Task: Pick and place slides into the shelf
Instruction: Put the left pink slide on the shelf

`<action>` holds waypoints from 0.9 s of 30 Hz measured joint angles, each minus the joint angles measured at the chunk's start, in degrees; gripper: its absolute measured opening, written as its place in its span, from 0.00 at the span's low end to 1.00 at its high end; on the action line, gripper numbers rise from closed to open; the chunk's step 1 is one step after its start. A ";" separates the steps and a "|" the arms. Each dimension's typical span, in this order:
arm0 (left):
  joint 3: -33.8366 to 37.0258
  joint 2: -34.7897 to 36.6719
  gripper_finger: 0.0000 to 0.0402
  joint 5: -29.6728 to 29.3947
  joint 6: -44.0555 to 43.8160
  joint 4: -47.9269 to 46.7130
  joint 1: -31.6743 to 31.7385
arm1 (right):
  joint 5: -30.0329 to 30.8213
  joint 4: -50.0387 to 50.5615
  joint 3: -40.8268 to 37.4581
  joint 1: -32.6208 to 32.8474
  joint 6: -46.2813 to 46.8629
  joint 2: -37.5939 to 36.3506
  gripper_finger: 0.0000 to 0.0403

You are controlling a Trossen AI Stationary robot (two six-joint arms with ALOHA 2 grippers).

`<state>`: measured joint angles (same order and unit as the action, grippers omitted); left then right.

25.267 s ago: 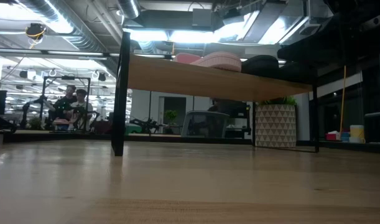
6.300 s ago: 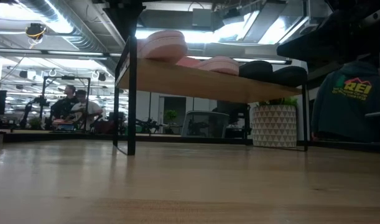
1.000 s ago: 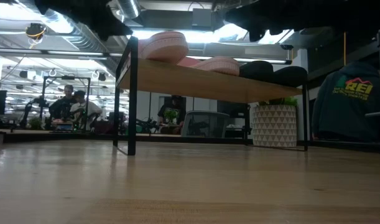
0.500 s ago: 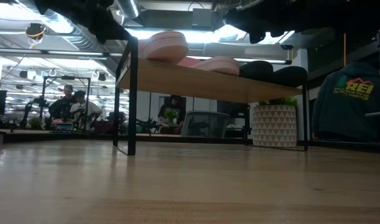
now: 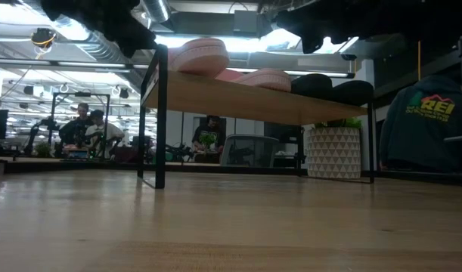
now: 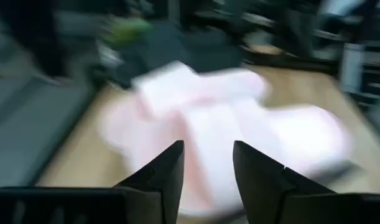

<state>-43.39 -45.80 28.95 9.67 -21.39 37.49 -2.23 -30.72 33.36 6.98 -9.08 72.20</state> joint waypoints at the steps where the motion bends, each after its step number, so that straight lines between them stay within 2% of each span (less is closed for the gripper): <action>1: 0.09 -0.23 0.32 2.63 -0.08 -1.20 0.12 | 0.01 -0.02 0.00 0.00 0.00 0.00 0.06; 3: 0.12 -1.19 0.31 4.96 -0.40 -1.92 0.38 | 0.01 -0.02 0.00 0.00 0.00 0.00 0.06; 10: 0.10 -6.96 0.25 5.81 -1.60 -2.00 1.00 | -0.39 -0.09 0.00 0.04 0.87 0.00 0.06; 15: 0.10 -10.65 0.22 14.14 -1.69 -1.88 1.76 | -0.43 -0.09 0.00 0.04 1.13 0.00 0.06; 27: 0.10 -11.28 0.20 16.96 -1.75 -2.39 2.90 | -0.42 -0.09 0.00 0.04 1.11 0.02 0.06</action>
<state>-43.29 -57.08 45.91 7.92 -23.78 40.39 -2.66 -30.81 33.36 7.03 -7.97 72.23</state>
